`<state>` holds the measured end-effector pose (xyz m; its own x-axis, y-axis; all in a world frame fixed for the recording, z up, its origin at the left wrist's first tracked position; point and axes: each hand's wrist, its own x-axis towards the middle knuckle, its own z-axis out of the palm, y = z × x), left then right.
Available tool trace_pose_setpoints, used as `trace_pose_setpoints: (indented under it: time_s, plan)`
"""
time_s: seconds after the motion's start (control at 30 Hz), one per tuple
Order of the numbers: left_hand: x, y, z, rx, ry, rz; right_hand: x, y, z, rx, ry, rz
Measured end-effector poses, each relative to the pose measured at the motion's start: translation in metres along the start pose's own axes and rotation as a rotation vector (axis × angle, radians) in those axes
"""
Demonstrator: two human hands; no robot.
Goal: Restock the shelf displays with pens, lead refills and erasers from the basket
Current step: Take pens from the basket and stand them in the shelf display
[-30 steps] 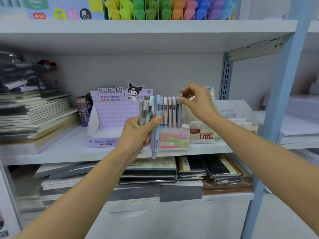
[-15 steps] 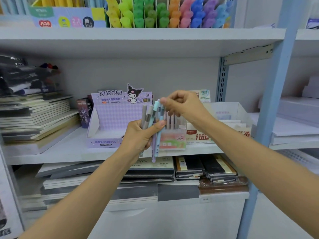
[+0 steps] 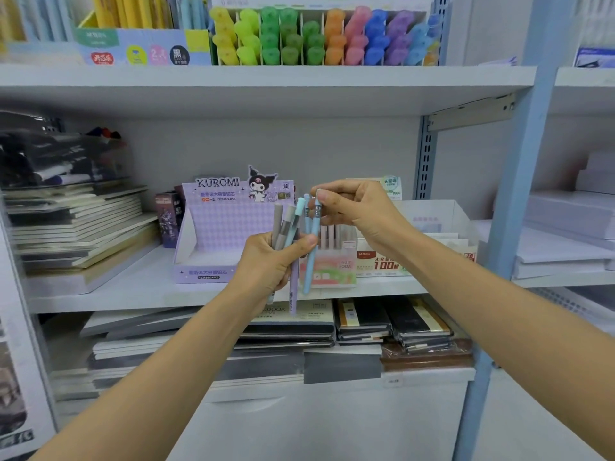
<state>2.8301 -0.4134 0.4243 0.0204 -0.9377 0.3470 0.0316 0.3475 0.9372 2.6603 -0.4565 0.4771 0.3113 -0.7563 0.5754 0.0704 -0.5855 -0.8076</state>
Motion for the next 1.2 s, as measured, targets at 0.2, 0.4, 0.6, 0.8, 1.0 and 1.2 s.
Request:
trace_pose_setpoints:
  time_s: [0.2, 0.4, 0.6, 0.8, 1.0, 1.2]
  plan:
    - [0.003, 0.003, -0.01, -0.024, 0.015, 0.007, 0.007, -0.01, -0.003, -0.039, 0.113, -0.031]
    - [0.006, 0.002, -0.026, -0.081, 0.083, 0.018, 0.027, -0.006, -0.018, -0.127, 0.346, -0.089]
    - [0.005, -0.003, -0.032, -0.042, 0.114, 0.035, 0.037, 0.027, -0.003, -0.341, 0.307, -0.058]
    - [0.008, -0.007, -0.034, -0.038, 0.175, 0.018, 0.047, 0.035, 0.0, -0.535, 0.205, -0.086]
    - [0.014, -0.013, -0.035, -0.028, 0.19, 0.008, 0.051, 0.029, -0.007, -0.579, 0.115, -0.091]
    - [0.014, -0.015, -0.033, -0.054, 0.194, 0.019, 0.054, 0.038, 0.004, -0.571, 0.171, -0.117]
